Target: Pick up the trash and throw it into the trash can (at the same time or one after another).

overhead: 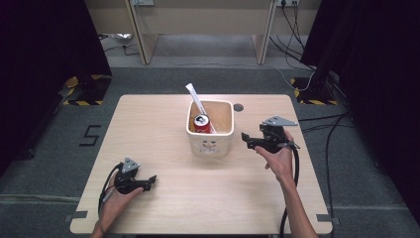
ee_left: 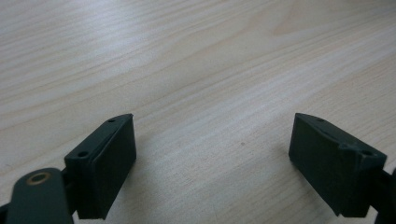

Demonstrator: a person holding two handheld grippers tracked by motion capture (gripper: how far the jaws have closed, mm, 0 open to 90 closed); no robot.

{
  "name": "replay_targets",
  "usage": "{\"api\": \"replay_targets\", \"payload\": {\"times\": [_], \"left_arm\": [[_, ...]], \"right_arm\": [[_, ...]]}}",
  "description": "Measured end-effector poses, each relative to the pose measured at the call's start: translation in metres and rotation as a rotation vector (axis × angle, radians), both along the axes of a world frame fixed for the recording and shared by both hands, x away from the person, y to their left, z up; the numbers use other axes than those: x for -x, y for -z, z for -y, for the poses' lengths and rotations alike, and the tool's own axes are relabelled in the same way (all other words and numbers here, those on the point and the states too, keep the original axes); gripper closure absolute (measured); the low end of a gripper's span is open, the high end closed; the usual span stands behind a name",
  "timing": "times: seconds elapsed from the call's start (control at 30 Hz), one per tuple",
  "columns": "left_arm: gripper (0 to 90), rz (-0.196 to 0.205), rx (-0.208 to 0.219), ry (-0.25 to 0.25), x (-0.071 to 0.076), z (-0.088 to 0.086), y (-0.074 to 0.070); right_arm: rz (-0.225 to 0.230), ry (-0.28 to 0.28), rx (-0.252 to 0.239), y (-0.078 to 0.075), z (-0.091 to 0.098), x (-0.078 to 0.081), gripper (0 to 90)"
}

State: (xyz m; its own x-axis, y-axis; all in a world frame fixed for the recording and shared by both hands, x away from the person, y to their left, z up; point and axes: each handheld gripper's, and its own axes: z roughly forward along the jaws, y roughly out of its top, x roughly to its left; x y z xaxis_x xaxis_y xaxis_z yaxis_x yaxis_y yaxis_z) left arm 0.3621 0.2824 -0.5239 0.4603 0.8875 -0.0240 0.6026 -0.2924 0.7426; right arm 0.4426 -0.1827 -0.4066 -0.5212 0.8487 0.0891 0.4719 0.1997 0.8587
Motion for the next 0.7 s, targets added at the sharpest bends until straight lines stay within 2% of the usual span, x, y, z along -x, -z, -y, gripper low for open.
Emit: {"api": "replay_targets", "payload": {"times": [0.4, 0.53, 0.7], "left_arm": [[14.1, 0.0, 0.0, 0.0, 0.0, 0.0, 0.0], [14.1, 0.0, 0.0, 0.0, 0.0, 0.0, 0.0], [14.1, 0.0, -0.001, 0.0, 0.0, 0.0, 0.0]], "right_arm": [[-0.014, -0.003, 0.013, 0.012, 0.007, 0.015, 18.7], [-0.005, 0.002, 0.055, 0.017, 0.007, 0.021, 18.4], [-0.025, -0.01, 0.061, 0.028, 0.006, 0.027, 18.4]]}}
